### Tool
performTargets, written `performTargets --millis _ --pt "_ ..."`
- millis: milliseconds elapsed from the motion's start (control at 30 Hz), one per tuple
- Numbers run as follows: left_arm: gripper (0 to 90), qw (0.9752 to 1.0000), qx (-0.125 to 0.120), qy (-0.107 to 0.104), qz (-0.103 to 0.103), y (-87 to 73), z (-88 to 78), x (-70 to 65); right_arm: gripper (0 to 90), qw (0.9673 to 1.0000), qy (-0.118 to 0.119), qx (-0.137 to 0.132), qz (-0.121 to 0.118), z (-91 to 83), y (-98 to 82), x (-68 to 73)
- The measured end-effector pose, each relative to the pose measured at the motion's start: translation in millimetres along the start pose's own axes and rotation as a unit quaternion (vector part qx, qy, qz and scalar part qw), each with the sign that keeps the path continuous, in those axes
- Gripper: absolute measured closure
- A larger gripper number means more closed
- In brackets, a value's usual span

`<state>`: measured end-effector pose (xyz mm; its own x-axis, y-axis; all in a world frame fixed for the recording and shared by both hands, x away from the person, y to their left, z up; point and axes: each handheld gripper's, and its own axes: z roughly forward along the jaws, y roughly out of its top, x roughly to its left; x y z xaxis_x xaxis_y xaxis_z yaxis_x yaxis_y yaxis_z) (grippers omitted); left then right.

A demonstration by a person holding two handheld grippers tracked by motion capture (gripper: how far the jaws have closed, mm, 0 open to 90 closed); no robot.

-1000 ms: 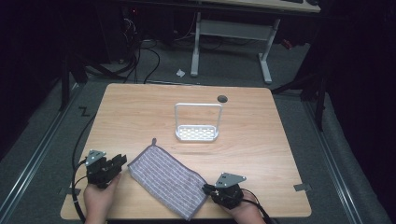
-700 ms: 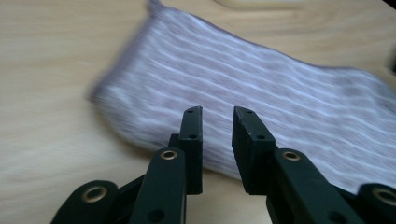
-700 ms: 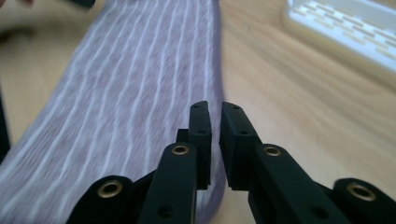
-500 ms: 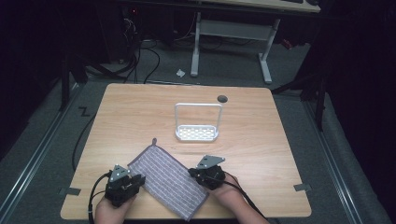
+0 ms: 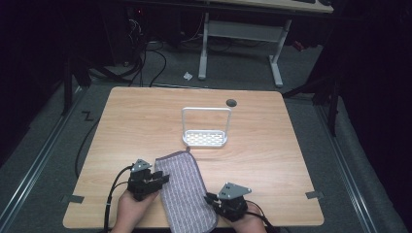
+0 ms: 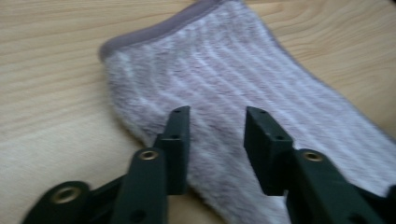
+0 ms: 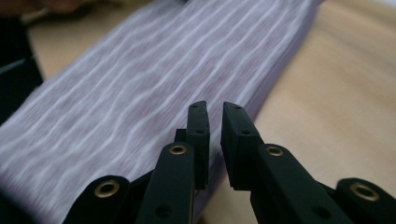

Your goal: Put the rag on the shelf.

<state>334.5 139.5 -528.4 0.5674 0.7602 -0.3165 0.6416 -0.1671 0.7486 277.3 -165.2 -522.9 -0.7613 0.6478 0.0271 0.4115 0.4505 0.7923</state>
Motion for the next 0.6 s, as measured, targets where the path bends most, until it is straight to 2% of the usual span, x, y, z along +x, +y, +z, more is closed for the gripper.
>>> performTargets --millis 33,100,167,233,333,400,533,567,600 --pt "59.1 1.0 -0.006 -0.004 0.001 -2.7 -4.3 -2.9 81.6 1.0 -0.004 -0.006 0.002 4.2 7.3 -5.7" --pt "60.2 1.0 -0.003 -0.001 0.005 -7.6 -8.1 -6.2 81.6 0.9999 -0.009 -0.01 0.004 18.3 23.4 -15.4" --pt "67.8 0.9997 0.007 0.009 0.023 -9.4 -6.5 -5.4 81.6 0.9999 -0.01 -0.005 0.006 39.1 38.7 -24.4" --pt "74.5 0.9991 0.022 0.016 0.033 -10.3 0.0 -0.6 81.7 0.9998 -0.013 0.012 0.009 61.9 48.9 -31.7" --pt "77.1 0.9992 0.022 0.015 0.028 -8.3 5.5 1.6 82.1 0.9989 -0.017 0.044 -0.001 81.4 49.7 -31.4" --pt "77.4 0.9986 0.023 0.019 0.044 -6.7 10.3 -2.8 82.1 0.999 -0.018 0.039 -0.008 78.5 44.7 -29.2" --pt "77.1 0.9977 0.029 0.001 0.061 -1.0 25.1 -16.4 82.1 0.9991 -0.018 0.039 -0.009 59.7 29.4 -29.6" --pt "77.0 0.9977 0.029 0.001 0.061 -1.0 25.1 -16.4 82.1 0.999 -0.019 0.04 -0.006 53.3 24.8 -30.5" --pt "77.0 0.9969 0.035 -0.016 0.068 0.6 32.3 -25.9 82.1 0.9989 -0.023 0.041 -0.003 46.7 19.9 -32.1"
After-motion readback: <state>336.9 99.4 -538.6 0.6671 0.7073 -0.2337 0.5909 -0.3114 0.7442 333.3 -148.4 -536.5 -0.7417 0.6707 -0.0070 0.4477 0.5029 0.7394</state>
